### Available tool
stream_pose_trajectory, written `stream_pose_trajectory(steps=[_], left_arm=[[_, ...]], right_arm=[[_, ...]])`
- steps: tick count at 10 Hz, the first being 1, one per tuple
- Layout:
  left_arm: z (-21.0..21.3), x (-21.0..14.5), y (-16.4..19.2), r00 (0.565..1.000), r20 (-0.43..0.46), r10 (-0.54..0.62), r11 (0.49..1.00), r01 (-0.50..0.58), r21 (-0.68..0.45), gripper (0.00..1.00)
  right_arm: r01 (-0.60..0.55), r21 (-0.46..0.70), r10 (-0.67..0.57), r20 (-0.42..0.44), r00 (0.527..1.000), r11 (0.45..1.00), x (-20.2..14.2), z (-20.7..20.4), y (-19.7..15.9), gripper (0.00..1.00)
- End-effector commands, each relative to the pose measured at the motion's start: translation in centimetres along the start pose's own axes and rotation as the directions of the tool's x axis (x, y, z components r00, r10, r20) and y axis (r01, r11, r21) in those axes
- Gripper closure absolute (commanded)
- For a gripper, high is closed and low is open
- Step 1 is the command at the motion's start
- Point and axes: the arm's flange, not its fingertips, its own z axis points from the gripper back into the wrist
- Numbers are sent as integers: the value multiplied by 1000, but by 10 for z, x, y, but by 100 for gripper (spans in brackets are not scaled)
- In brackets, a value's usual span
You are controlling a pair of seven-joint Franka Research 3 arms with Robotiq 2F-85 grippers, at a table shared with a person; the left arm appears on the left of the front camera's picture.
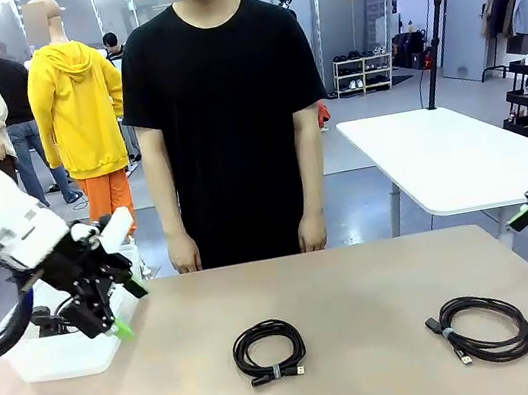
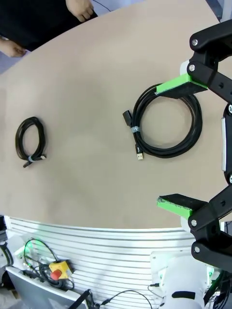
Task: Organize and store the cables.
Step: Place the USB Extension Cable into the Organizing box.
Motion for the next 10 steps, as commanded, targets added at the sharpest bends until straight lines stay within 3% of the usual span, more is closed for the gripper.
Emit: stream_pose_trajectory(steps=[1,3,4,5,6,7,10], left_arm=[[-11,20,13,997,-78,15,999,-17,-29,0],[-22,31,23,992,-126,-1,998,-6,-60,0],[-25,36,25,990,-138,3,998,-12,-59,0],[-30,42,27,988,-157,6,997,-17,-71,0],[-32,48,24,993,-110,-37,989,21,-149,0],[-29,33,20,993,-122,-10,998,3,-58,0],[-29,33,20,993,-122,-10,998,3,-58,0]], right_arm=[[-15,13,14,84,996,1000,-18,2,6,0],[-17,-23,19,111,994,1000,-46,15,10,0],[5,2,-6,54,999,1000,-21,9,10,0],[5,2,-6,54,999,1000,-21,9,10,0],[5,2,-6,54,999,1000,-21,9,10,0],[5,2,-6,54,999,1000,-21,9,10,0],[5,2,-6,54,999,1000,-21,9,10,0]])
